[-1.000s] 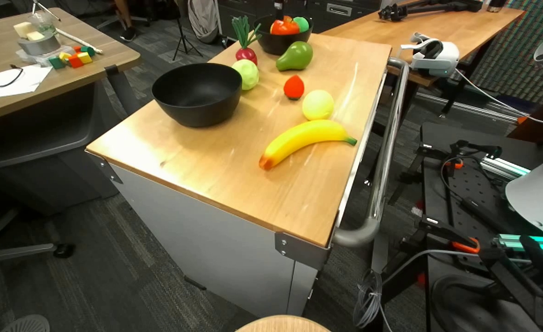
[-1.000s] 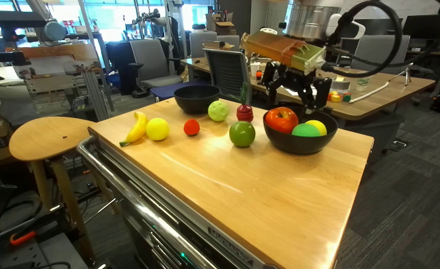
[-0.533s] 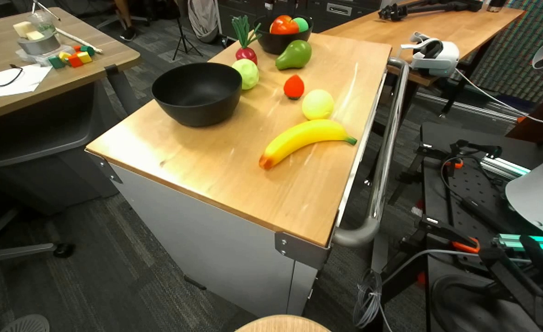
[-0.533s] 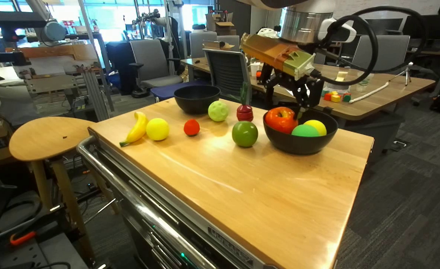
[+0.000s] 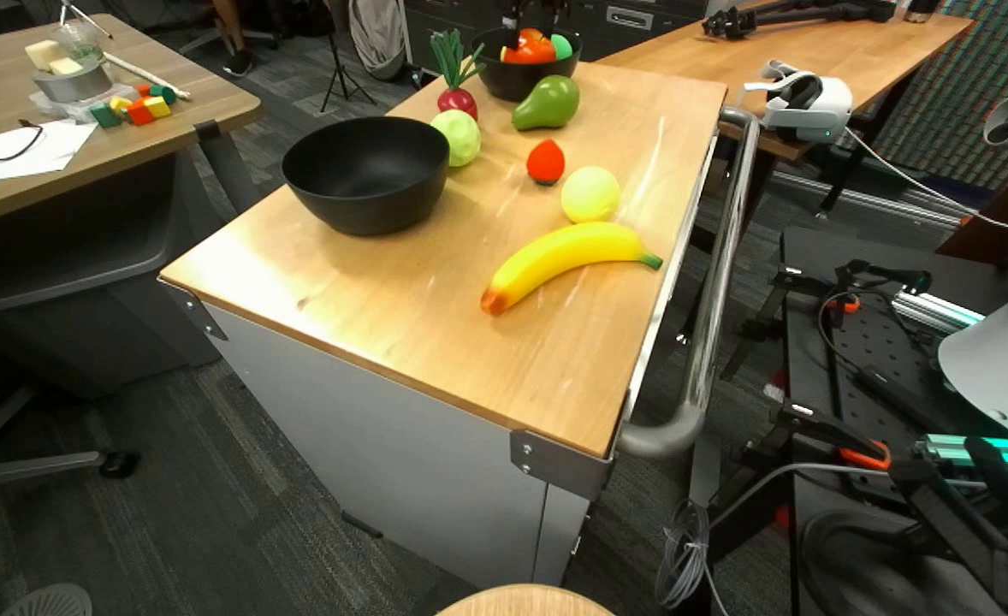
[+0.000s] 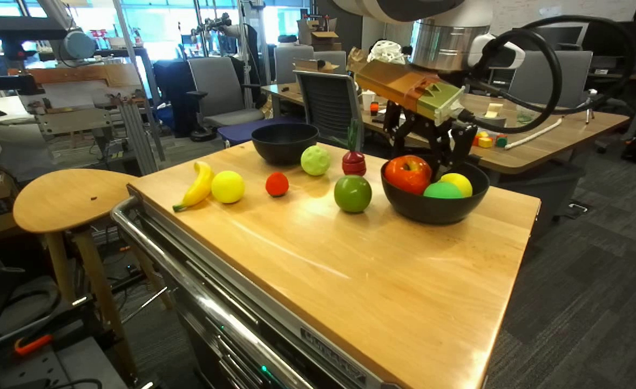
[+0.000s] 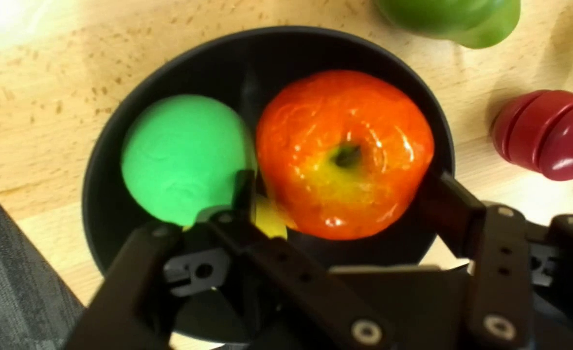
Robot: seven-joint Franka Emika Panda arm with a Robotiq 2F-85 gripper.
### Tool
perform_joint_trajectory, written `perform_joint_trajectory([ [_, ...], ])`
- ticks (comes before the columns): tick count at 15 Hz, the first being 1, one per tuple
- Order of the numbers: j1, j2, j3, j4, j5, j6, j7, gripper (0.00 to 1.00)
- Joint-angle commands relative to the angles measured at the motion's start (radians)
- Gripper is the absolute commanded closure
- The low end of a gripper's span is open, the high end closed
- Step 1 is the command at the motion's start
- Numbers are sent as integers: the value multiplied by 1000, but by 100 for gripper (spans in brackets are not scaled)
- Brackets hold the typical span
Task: Move the fruit and vegetable toys from the bowls to the counter
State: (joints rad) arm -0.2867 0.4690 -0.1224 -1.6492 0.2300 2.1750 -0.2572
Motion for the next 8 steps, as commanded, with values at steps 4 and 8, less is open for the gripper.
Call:
perform_joint_trajectory([
  [4, -1, 15, -3, -9, -44, 72, 18, 48],
  [8, -2, -14, 12, -6, -27, 46, 10, 50],
])
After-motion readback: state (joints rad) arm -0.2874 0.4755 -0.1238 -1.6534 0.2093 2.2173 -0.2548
